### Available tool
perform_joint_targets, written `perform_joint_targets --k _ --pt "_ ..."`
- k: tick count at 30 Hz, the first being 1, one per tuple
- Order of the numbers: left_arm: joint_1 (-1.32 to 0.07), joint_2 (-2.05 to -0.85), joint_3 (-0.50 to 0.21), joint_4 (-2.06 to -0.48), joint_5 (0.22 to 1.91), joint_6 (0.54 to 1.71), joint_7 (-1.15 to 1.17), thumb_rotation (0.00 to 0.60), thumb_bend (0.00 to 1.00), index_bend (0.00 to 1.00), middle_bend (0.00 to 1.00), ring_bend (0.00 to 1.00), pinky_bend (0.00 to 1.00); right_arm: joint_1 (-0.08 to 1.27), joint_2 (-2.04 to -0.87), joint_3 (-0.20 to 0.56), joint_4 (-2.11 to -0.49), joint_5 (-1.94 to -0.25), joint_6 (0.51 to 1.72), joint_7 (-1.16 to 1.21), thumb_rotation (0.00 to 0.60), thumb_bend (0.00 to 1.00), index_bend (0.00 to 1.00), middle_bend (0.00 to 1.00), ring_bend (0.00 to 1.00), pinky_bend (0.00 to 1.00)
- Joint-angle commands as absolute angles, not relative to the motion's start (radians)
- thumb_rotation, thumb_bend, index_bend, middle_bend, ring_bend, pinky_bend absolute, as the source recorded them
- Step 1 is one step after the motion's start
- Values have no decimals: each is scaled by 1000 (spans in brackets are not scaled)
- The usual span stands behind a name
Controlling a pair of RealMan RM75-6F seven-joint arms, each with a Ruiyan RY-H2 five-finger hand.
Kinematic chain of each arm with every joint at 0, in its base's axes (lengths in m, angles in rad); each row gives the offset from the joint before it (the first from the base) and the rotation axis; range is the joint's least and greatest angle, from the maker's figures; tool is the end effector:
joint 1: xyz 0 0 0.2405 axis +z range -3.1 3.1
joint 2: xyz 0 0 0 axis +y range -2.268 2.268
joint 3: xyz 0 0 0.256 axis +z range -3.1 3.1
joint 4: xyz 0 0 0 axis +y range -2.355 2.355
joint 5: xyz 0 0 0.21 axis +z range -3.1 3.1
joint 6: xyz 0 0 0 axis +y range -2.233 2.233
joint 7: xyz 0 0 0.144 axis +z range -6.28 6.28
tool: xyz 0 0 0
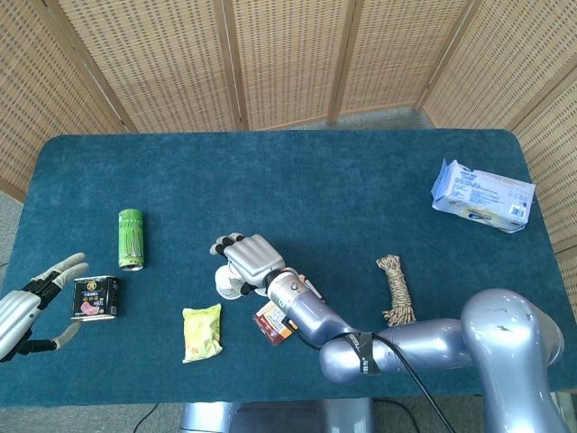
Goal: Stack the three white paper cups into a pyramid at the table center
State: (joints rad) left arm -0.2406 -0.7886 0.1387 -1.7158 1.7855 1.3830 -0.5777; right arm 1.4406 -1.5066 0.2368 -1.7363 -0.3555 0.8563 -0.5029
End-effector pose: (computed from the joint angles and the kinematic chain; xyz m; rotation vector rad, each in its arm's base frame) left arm -0.2762 0.1760 0.2006 -1.6900 -1.2819 -1.0850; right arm 0.0680 -0.3367 -0.0385 2.2020 -1.1079 0.9299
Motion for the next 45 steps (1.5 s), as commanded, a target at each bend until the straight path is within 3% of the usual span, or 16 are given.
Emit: perform_joint_targets --k 1,11,21,33,45 --pt "-241 -789 140 -1715 1788 1384 -579 600 439 0 0 0 136 1441 -1504 234 -1740 -353 856 -506 600 468 177 152 124 588" --pt "-242 -790 141 -1712 1794 1390 -583 600 440 0 0 0 136 1441 -1489 226 -1764 -344 867 -516 600 468 141 133 111 561" --pt "-242 -789 143 -1712 1800 1399 -586 600 440 0 0 0 125 1453 -1468 210 -1788 -311 851 -536 600 468 7 50 46 428" --pt "-242 -789 144 -1710 1804 1406 -592 600 439 0 0 0 99 1474 -1436 188 -1808 -274 833 -553 600 471 0 0 0 290" --pt "-243 -788 146 -1713 1808 1409 -589 600 439 0 0 0 81 1482 -1414 171 -1818 -257 843 -559 600 475 0 0 0 265"
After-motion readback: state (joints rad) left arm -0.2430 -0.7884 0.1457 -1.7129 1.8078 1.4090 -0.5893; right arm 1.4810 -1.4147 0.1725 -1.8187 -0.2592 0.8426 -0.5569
